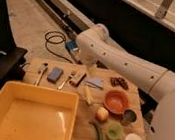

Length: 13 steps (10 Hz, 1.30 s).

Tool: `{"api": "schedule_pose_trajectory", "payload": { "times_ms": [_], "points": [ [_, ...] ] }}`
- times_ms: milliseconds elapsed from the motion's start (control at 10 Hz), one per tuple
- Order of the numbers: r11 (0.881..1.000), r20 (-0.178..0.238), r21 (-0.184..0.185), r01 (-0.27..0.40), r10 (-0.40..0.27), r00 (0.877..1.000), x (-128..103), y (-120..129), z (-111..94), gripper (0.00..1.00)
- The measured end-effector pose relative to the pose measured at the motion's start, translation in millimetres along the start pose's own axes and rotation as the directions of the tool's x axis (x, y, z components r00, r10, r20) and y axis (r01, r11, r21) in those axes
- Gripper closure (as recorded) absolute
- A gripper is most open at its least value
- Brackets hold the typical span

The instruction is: Place fork in plastic cup

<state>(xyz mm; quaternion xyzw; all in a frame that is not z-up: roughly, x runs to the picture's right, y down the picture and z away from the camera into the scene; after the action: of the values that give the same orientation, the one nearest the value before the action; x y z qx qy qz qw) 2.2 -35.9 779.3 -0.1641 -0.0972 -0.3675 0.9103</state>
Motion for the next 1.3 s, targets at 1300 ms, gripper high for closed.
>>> {"api": "schedule_pose_trajectory", "payload": {
  "times_ms": [1300],
  "points": [
    [0.981, 0.058, 0.155, 0.112, -0.122, 0.991, -17.1, -88.9, 67.3, 0.2]
  ]
}}
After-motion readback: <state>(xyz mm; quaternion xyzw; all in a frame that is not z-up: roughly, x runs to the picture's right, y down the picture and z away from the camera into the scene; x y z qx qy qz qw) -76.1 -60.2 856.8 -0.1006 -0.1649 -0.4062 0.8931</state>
